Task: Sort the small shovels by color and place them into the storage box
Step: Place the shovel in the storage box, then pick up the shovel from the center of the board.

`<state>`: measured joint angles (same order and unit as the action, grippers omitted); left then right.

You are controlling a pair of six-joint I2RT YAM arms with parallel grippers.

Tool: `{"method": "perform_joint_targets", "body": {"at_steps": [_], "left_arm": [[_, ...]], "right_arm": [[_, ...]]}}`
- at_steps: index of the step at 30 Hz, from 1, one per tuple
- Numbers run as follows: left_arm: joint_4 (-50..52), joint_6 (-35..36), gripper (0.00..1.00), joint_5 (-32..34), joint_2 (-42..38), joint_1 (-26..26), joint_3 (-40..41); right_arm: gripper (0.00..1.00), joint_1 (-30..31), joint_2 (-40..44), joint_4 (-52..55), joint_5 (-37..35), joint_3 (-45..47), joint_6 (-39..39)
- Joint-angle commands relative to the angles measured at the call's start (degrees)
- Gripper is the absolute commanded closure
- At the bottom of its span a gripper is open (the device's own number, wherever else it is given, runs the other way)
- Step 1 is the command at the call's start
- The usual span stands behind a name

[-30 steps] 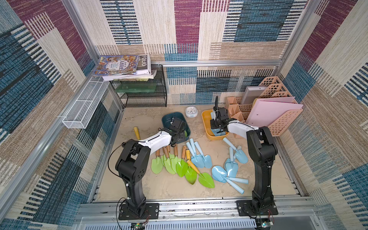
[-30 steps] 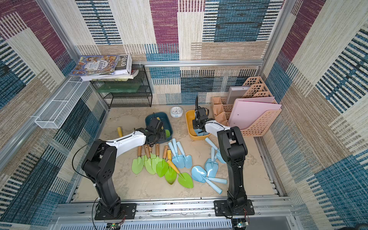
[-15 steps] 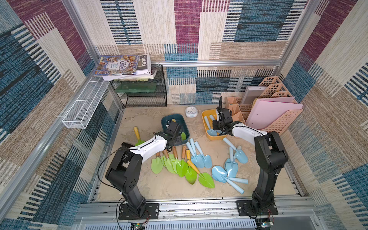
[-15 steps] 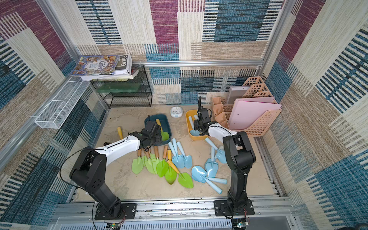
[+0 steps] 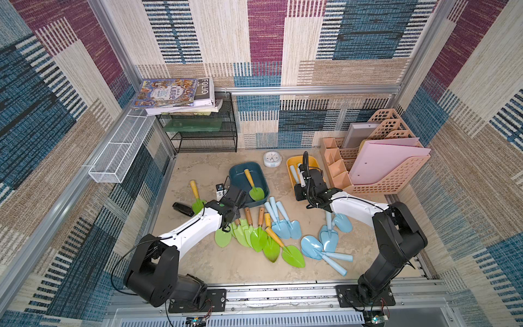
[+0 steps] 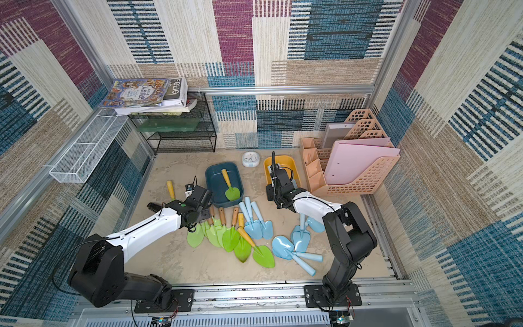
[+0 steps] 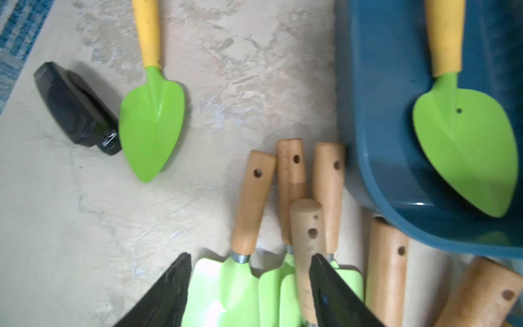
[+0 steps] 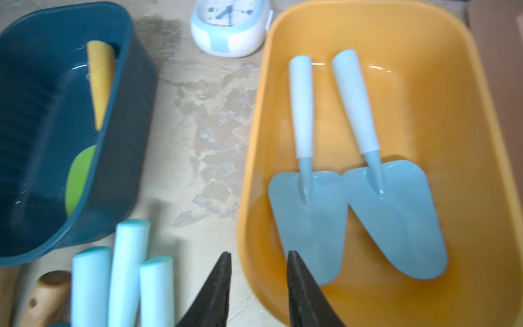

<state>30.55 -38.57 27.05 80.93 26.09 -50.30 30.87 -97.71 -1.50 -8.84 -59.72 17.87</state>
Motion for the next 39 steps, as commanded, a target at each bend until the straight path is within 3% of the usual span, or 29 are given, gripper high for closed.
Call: {"method": "perform_joint_targets", "body": {"at_steps": [1,11,31,35,39], "left_arm": [[2.34,-1.35,0.32,-1.03,-0.51,-1.25,0.62],[1.42,-0.64,0.32,-9.00,1.40,-6.54,2.20],[-2.41,2.16,0.33,-9.86,11.58,-6.58,-0.40],[-2.84,2.93,0.36,-8.08,13.74,-6.64,-1.55],[-2.77,2.29,0.54,-7.58,14.35,-6.79,-1.82]], "right_arm": [[0.65,0.17,-0.16,-2.16,-0.64,0.20,-0.16],[0.66,0.08,0.72,-1.73,-0.26,0.64,-0.73],[0.65,-1.04,2.01,-1.32,-0.49,1.89,-0.55],[0.66,-0.99,1.42,-1.23,-0.39,1.65,-0.48],[0.66,-1.00,1.43,-1.05,-0.45,1.63,-0.50]]}}
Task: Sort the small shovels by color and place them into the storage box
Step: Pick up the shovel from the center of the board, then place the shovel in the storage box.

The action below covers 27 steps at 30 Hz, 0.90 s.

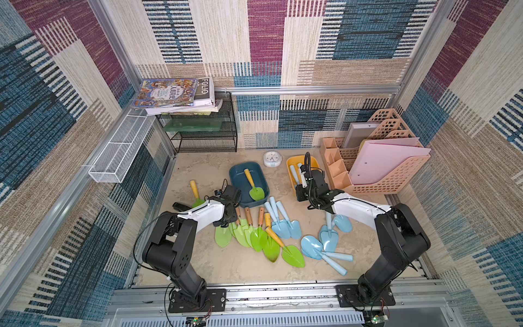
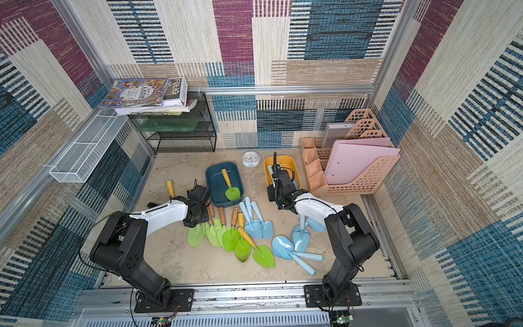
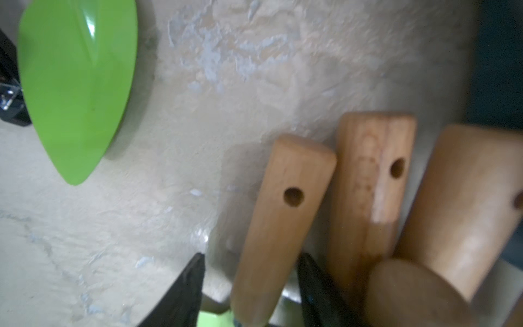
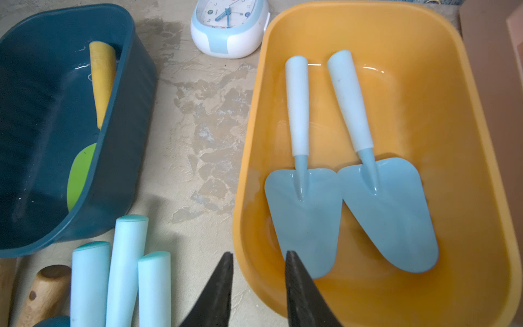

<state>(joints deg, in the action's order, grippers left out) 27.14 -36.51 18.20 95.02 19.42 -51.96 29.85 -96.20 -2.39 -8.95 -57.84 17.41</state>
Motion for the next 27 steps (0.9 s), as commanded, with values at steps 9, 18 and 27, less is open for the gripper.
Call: {"method": "perform_joint_targets", "body": {"at_steps": [9,18,27], "left_arm": [[4.67,-0.26,0.97,5.22,-0.61,-0.39,-1.33],[8.86,-0.27,1.00,10.38,-11.18,-0.32,-4.57],[2.53,3.45,1.00,1.44,-5.16,0.43,-23.92]], "right_arm": [[0.66,-0.18,0.41,-0.13,-0.63,0.06,0.15],[0.66,-0.25,0.74,-0.84,-1.09,0.49,0.24],[0.66,-1.43,1.57,-2.24,-1.11,1.77,0.63]]}}
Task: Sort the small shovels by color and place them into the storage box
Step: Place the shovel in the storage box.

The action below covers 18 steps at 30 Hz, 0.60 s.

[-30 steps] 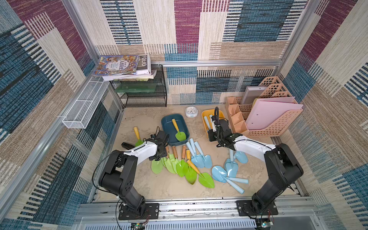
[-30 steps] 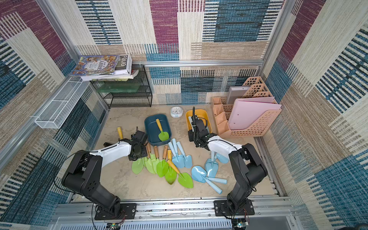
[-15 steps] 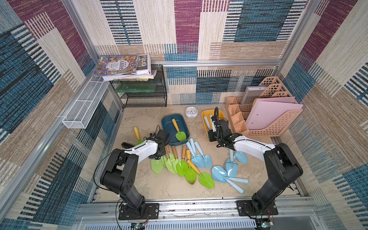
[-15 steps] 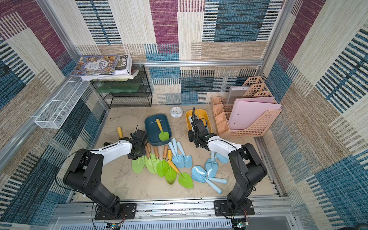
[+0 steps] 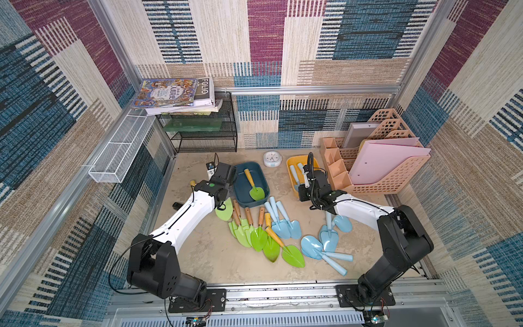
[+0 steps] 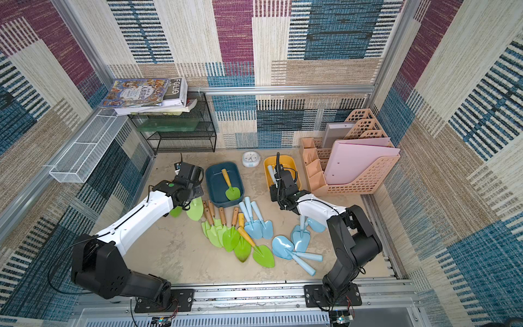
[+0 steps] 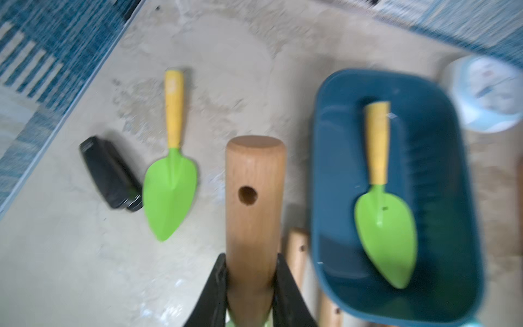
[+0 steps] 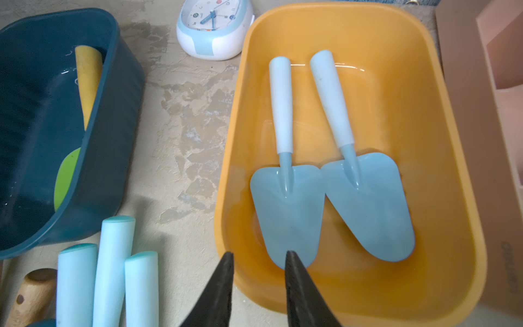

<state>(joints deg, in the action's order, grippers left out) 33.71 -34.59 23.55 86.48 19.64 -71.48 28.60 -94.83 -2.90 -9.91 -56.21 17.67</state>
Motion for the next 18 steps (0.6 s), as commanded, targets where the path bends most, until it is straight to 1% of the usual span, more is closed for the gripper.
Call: {"method": "perform_joint_targets", "body": {"at_steps": [1,5,8,12,18], "left_arm": [[-4.72,1.32,1.00,-4.61,5.59,0.26,-6.84],[-7.14,0.31,1.00,-7.00,15.24,0.49,-16.37],[-8.79,-1.35,1.00,-8.28,21.14,0.57,-21.22],[-9.63,-3.91,1.00,-8.10,26.97,0.66,-24.85],[-10.36,-7.13,1.00,-8.43,32.08,0.65,-25.26]], "right_arm": [[0.67,-0.28,0.02,-1.76,-0.12,0.17,0.37],[0.67,-0.63,-0.37,-1.69,-0.13,0.36,0.31],[0.67,-1.07,-0.57,-1.87,0.01,0.57,0.20],[0.67,-1.57,-0.86,-2.11,0.58,0.70,0.29],[0.68,-1.79,-0.78,-2.09,0.52,1.00,0.08]]}}
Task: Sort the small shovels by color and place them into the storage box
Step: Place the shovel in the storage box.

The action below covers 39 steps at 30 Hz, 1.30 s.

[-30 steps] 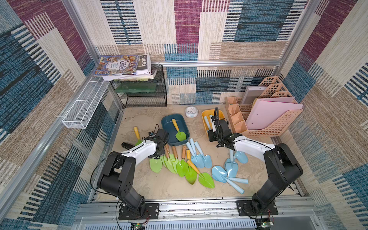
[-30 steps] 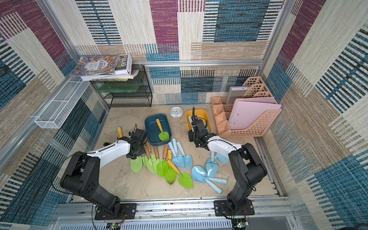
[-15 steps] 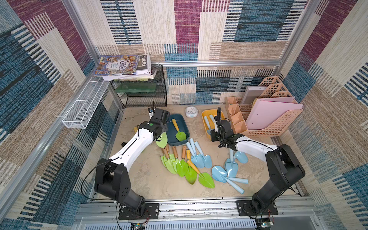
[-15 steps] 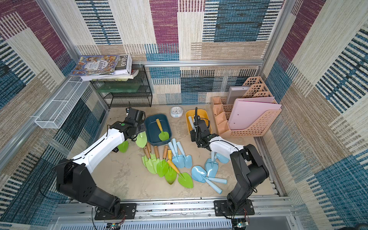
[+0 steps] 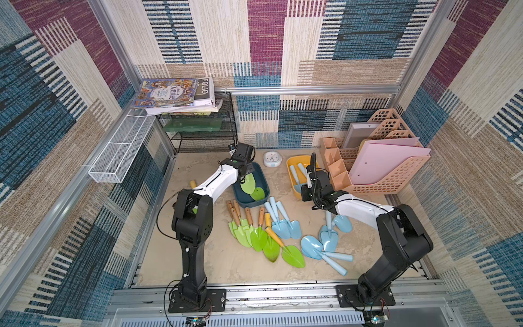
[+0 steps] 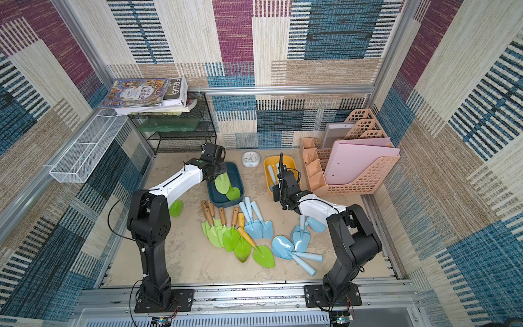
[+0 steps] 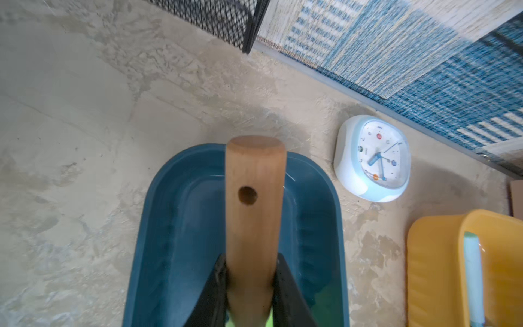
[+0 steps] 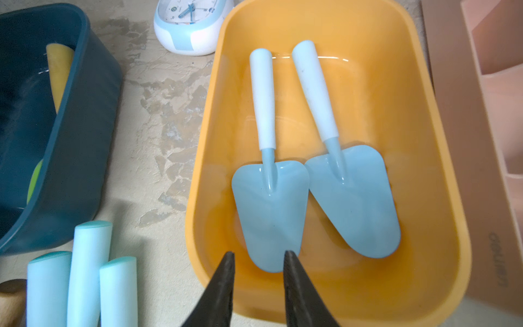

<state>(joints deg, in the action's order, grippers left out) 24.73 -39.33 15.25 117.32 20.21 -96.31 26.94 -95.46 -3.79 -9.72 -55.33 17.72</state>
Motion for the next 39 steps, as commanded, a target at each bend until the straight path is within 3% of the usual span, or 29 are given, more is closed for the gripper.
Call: {"method": "perform_joint_targets", "body": {"at_steps": [1,7,19,24,27,29,35,39], "left_arm": [[-0.91,-2.69,1.00,-0.30,1.93,0.10,-0.68],[2.01,-2.79,1.00,-2.41,4.71,0.35,-1.60],[3.59,-3.27,0.83,-2.23,5.77,0.74,1.00],[4.02,-2.74,0.65,-2.70,5.99,0.93,-0.02],[4.53,-2.13,0.49,-2.42,5.35,1.14,-0.28],[4.63,-1.60,0.43,-2.38,4.33,1.40,-0.03],[3.13,0.87,0.40,-1.38,-2.33,3.71,3.40],[-2.45,2.88,0.39,-0.74,-10.75,6.49,12.76]], "right_arm": [[0.67,-0.26,-0.09,-1.22,0.40,0.22,0.01],[0.68,-0.66,-0.25,-1.21,0.40,0.39,0.13],[0.68,-0.92,-1.04,-1.30,1.23,0.39,0.30],[0.67,-0.92,-1.11,-1.21,1.58,0.40,0.23],[0.67,-0.83,-0.89,-0.88,1.95,0.40,0.28],[0.66,-0.75,-0.38,-0.94,2.45,0.53,0.08],[0.65,0.92,2.02,-0.78,4.95,1.72,-1.03],[0.64,4.46,2.56,1.42,5.88,1.50,-2.14]]}}
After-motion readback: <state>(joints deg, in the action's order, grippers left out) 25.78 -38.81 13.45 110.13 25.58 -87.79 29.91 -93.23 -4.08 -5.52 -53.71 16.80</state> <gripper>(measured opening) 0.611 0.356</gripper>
